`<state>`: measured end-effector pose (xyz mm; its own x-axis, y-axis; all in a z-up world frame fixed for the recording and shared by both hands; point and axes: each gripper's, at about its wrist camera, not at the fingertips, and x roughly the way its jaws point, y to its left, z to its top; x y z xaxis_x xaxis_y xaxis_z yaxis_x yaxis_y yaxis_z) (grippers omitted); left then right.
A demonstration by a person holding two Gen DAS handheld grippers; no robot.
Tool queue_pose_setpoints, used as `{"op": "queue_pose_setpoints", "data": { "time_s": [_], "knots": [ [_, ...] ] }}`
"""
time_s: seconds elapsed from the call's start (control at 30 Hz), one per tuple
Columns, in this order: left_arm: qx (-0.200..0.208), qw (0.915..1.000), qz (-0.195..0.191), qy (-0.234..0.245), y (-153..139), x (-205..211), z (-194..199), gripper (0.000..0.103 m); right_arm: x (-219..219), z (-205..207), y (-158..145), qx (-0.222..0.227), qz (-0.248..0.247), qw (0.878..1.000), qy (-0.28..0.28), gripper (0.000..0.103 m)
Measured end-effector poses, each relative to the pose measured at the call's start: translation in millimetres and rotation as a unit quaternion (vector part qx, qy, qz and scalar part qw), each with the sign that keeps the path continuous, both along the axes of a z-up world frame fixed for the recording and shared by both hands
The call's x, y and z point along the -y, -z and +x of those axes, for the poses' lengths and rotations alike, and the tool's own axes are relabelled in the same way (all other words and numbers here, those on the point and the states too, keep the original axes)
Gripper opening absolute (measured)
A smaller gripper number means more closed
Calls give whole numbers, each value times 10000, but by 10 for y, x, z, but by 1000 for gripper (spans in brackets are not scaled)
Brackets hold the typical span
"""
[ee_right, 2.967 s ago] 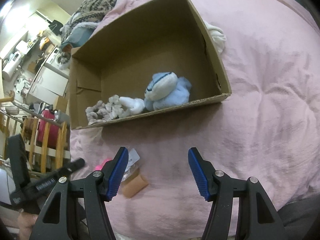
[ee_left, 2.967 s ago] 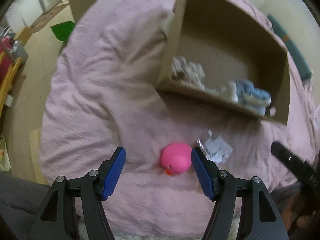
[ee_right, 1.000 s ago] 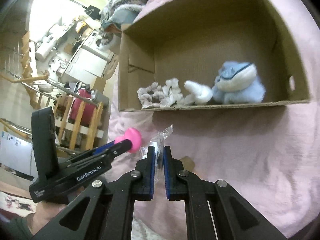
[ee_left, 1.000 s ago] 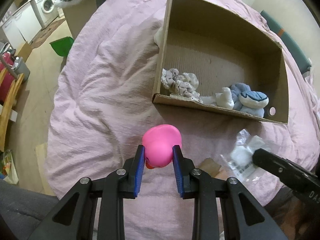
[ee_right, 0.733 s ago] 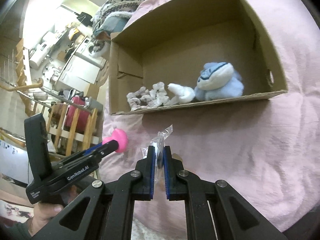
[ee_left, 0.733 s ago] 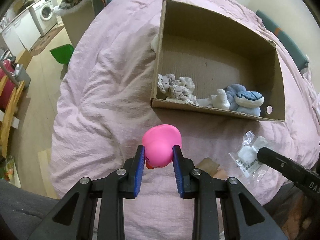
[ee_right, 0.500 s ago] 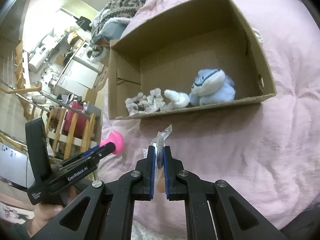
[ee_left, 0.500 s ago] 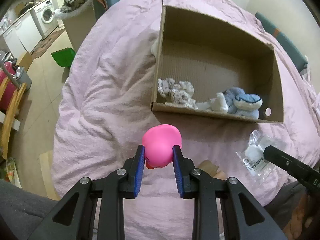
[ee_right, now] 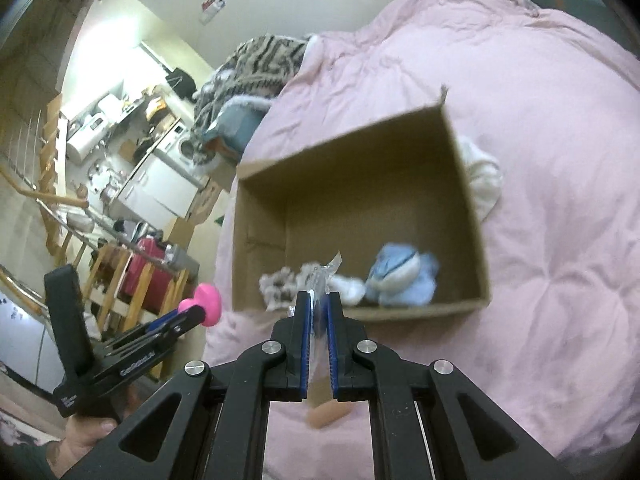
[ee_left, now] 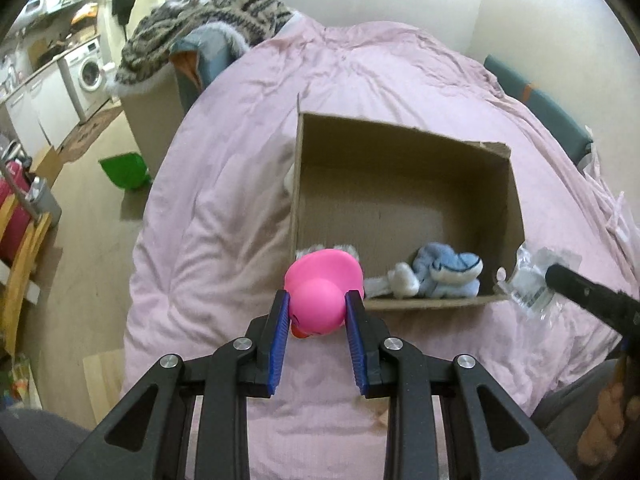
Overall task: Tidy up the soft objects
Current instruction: 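Grasp the plastic bag with the right tool while the left tool holds the pink duck, then lower the pink duck and plastic bag into the box and open both tools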
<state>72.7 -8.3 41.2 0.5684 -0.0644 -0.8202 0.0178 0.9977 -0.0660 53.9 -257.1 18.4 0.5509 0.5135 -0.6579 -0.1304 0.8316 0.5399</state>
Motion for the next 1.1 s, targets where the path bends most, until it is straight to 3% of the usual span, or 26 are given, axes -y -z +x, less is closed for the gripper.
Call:
{"op": "queue_pose_setpoints", "data": {
  "time_s": [0.27, 0.5, 0.7, 1.1],
  "knots": [
    [140, 9997, 131, 144, -75, 67, 368, 25, 321, 341, -65, 207, -358, 9978, 513, 9],
    [71, 9998, 67, 181, 117, 91, 605, 25, 438, 478, 111, 144, -595, 9943, 877, 9],
    [-52, 9998, 62, 197, 356, 111, 663, 25, 297, 505, 228, 55, -1071, 9913, 761, 9],
    [18, 9996, 81, 272, 459, 137, 685, 25, 19, 539, 428, -194, -1861, 9814, 441, 9]
  ]
}}
